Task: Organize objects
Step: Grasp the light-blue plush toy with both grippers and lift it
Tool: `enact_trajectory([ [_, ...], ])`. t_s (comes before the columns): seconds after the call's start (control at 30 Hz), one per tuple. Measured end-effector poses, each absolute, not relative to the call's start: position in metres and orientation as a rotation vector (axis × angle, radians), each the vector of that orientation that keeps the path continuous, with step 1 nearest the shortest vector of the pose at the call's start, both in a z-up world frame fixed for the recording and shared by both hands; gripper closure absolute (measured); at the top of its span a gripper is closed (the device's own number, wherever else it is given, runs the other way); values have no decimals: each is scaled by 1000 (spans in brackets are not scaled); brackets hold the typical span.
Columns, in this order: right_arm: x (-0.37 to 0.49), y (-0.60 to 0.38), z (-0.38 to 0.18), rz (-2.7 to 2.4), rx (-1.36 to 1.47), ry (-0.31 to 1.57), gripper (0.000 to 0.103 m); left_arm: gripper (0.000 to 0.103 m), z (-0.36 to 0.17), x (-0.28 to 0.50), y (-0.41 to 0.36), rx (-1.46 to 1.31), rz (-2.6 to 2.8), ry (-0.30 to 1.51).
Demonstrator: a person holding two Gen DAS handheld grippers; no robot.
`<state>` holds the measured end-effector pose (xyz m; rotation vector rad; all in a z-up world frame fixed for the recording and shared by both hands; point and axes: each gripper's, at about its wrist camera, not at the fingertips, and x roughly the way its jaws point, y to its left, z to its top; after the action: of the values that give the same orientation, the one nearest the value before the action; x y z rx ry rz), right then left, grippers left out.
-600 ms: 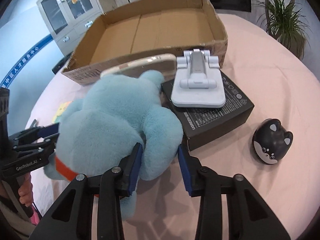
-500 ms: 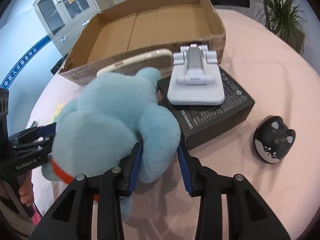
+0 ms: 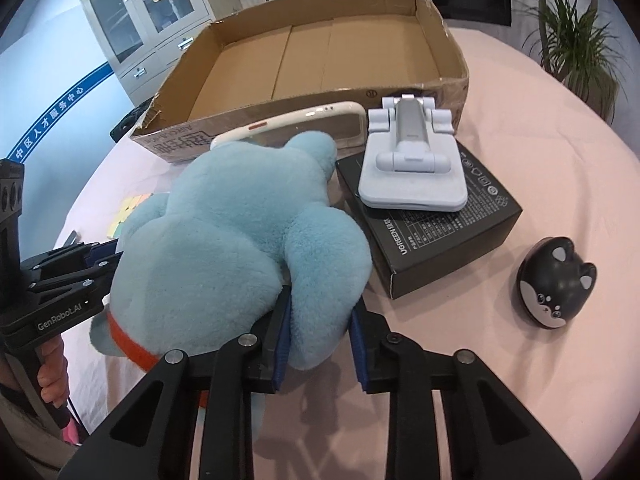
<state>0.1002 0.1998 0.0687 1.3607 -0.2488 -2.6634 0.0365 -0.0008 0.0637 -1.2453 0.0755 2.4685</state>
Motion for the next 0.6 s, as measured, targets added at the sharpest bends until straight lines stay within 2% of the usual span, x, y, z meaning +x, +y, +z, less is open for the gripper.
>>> enact_trajectory([
  [0.3,121,184,96,-2692,1258,-139,81,79,84,70,-15,-1122,2508,21],
  [0.6,136,176,120,-2717,1126,-109,81,79,117,90,-23,-945,2571,-7],
])
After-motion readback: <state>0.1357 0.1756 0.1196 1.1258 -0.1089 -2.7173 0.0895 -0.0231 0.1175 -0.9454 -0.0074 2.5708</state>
